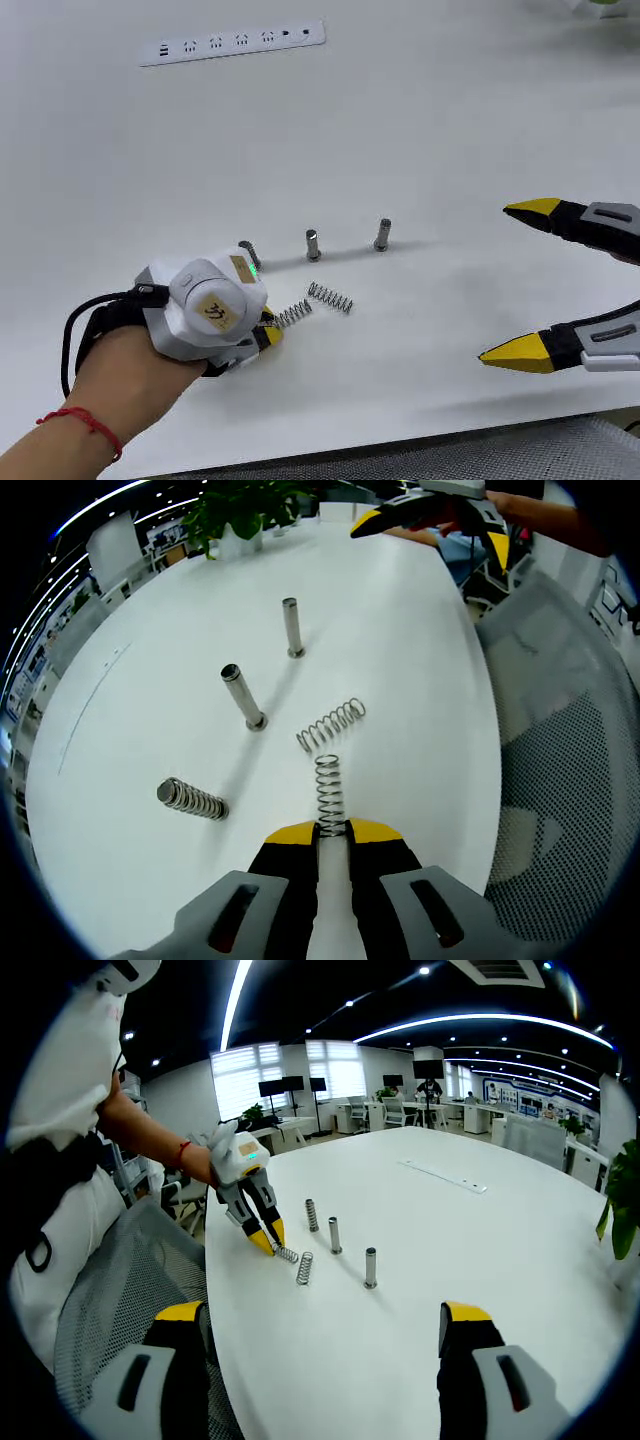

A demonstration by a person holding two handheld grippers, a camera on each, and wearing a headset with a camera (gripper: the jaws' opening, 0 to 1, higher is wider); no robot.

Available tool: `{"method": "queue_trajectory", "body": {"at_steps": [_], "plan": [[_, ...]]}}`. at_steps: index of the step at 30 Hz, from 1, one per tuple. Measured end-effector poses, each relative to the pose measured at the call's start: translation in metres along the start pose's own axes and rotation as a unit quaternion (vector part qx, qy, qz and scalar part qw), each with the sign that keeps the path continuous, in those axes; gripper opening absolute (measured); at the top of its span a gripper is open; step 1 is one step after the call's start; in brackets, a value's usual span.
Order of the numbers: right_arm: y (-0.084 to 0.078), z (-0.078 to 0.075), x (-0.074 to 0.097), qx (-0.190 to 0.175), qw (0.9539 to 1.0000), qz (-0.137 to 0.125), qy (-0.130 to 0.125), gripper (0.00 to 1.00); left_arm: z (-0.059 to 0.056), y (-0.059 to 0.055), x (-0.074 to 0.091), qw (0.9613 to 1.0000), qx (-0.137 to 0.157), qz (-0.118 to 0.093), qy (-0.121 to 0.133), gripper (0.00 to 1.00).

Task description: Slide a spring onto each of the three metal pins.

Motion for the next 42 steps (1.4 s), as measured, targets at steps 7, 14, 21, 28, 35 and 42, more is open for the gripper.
{"method": "queue_trajectory", "body": {"at_steps": [7,14,21,28,35,42], "plan": [[0.001,0.002,-0.003,0.001,1.0000,0.005,0.002,0.97,-0.001,-0.002,0.001,1.0000,0.005,-0.002,-0.006,0.10],[0.001,0.006,-0.004,0.000,1.0000,0.006,0.006,0.97,-0.004,-0.004,0.005,0.9998,0.010,-0.012,-0.012,0.10],[0.005,0.011,-0.007,0.003,0.9999,0.007,0.010,0.96,-0.009,-0.005,0.011,0.9996,0.010,-0.021,-0.014,0.10],[0.014,0.016,-0.008,0.001,0.9998,-0.005,0.017,0.94,-0.015,0.001,0.028,0.9979,0.021,-0.060,-0.010,0.10],[0.043,0.031,-0.016,-0.020,0.9981,-0.049,0.031,0.89,-0.017,0.019,0.050,0.9889,0.038,-0.143,0.011,0.10],[0.077,0.048,-0.035,-0.098,0.9889,-0.105,0.039,0.77,-0.012,0.052,0.080,0.9644,0.059,-0.254,0.042,0.10]]}}
Point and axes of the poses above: the centre of the closed fingertips' face, and the gripper's own axes: x roughly backward along the fingers, z roughly to its left, y roughly out of its top, the point moved 9 cm from there along x, roughly backward along the fingers, and after that the axes turned 5 degrees about -x, right-handed, at the moved point
